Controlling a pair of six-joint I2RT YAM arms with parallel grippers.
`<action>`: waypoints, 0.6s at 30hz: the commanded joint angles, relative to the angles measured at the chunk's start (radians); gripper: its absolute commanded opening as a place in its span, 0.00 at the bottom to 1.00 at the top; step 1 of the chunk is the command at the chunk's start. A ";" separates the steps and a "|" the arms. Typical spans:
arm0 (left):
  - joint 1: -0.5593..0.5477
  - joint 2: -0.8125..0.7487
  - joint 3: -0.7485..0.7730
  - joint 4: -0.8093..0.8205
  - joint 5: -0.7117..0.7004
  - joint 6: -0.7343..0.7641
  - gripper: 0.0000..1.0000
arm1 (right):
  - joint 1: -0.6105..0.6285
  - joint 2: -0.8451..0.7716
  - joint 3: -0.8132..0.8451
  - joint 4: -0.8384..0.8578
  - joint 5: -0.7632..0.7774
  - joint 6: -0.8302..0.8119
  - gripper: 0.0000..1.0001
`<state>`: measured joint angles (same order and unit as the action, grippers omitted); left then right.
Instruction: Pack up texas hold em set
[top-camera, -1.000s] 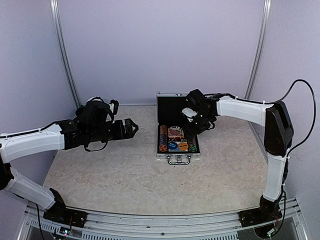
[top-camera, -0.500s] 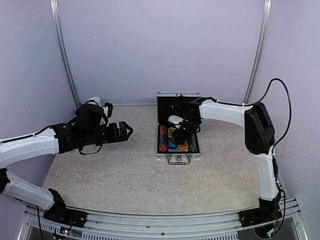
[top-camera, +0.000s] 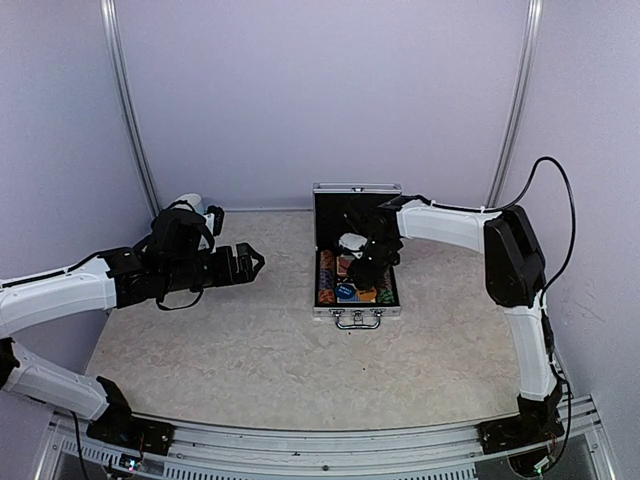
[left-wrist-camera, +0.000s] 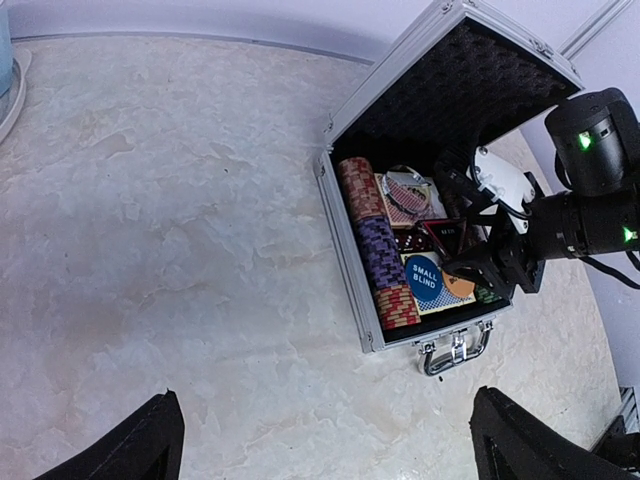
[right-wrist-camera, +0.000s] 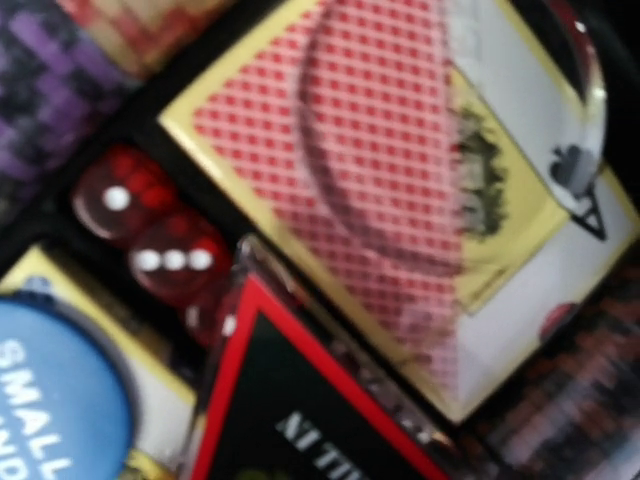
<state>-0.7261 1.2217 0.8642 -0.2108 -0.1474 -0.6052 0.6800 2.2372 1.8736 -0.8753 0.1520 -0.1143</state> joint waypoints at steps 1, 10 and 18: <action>0.005 -0.019 -0.011 0.005 -0.013 -0.011 0.99 | -0.028 0.021 0.030 -0.013 0.026 0.010 0.68; 0.006 -0.013 -0.011 0.008 -0.009 -0.013 0.99 | -0.038 0.045 0.049 -0.012 0.053 0.004 0.81; 0.007 -0.010 -0.010 0.007 -0.009 -0.013 0.99 | -0.039 0.035 0.053 0.005 0.113 0.023 0.84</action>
<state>-0.7258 1.2217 0.8642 -0.2108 -0.1474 -0.6064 0.6510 2.2574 1.9064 -0.8738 0.2031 -0.1104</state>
